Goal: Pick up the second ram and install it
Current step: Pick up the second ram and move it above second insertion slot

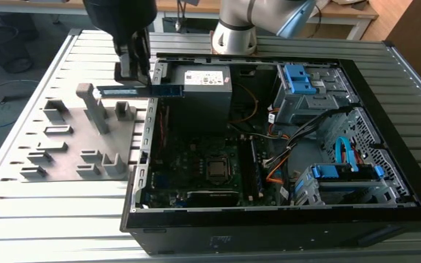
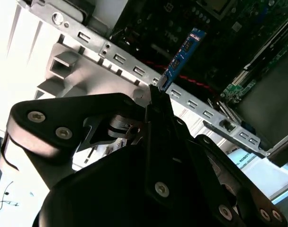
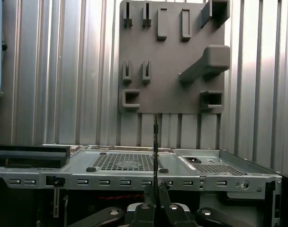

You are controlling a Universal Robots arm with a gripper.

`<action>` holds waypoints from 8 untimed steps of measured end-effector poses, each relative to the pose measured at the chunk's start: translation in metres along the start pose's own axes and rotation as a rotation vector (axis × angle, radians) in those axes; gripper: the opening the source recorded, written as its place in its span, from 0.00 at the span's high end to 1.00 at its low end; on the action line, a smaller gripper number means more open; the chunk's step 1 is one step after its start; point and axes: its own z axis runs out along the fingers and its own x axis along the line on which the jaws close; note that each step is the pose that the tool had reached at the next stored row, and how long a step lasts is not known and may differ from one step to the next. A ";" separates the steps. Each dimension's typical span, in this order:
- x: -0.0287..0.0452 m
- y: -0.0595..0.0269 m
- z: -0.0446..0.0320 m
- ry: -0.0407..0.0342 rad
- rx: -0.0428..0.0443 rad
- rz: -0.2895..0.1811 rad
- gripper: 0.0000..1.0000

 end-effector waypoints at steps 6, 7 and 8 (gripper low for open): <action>0.0003 -0.0131 0.0002 0.0000 -0.0001 0.000 0.86; 0.0004 -0.0152 0.0002 0.0000 -0.0001 0.000 0.86; 0.0005 -0.0173 0.0003 -0.0001 0.0000 0.000 0.86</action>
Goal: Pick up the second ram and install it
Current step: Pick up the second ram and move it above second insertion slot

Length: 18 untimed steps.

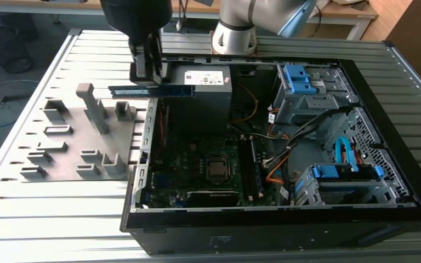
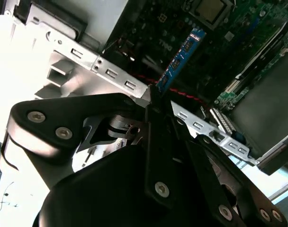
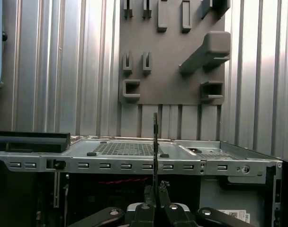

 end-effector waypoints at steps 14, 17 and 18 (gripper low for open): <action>0.0008 -0.0303 0.0003 0.0001 -0.0003 0.000 0.86; 0.0010 -0.0385 0.0005 0.0000 -0.0005 0.000 0.86; 0.0011 -0.0413 0.0006 0.0000 -0.0006 0.000 0.86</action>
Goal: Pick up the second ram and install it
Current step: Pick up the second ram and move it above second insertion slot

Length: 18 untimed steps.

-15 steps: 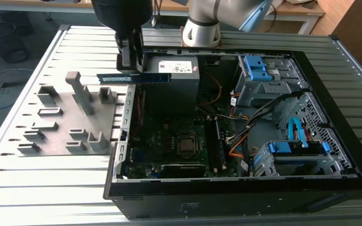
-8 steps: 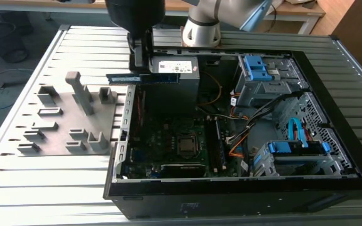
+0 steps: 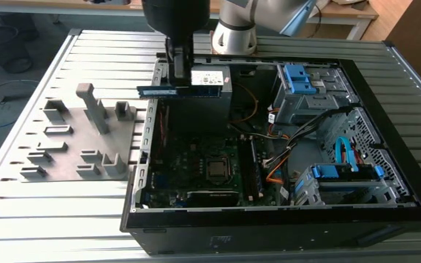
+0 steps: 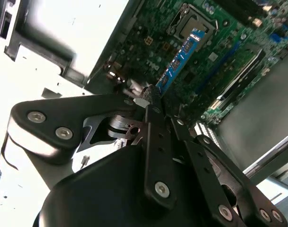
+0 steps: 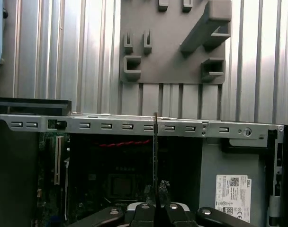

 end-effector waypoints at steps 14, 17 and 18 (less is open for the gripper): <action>0.0016 -0.0580 0.0024 -0.0001 -0.0049 0.000 0.86; 0.0018 -0.0666 0.0027 0.0000 -0.0055 0.000 0.86; 0.0019 -0.0676 0.0027 -0.0001 -0.0055 0.000 0.86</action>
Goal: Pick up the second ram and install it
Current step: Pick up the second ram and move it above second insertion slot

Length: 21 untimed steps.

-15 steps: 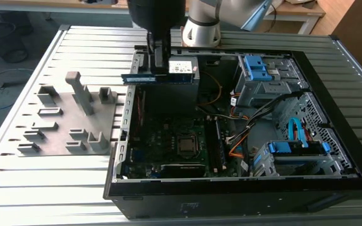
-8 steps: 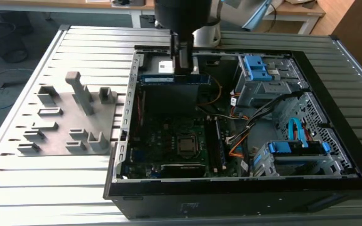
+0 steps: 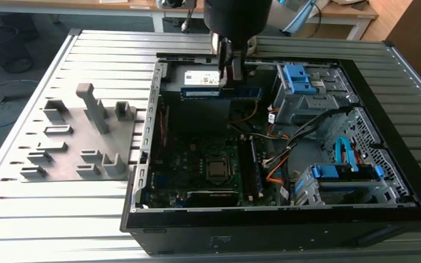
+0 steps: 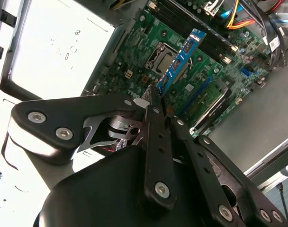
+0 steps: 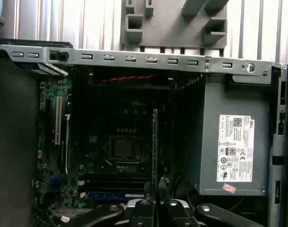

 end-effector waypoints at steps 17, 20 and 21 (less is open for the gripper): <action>0.0052 -0.0183 0.0029 -0.0001 -0.0050 0.000 0.86; 0.0081 -0.0219 0.0042 -0.0003 -0.0056 0.000 0.86; 0.0086 -0.0227 0.0046 -0.0003 -0.0058 0.000 0.86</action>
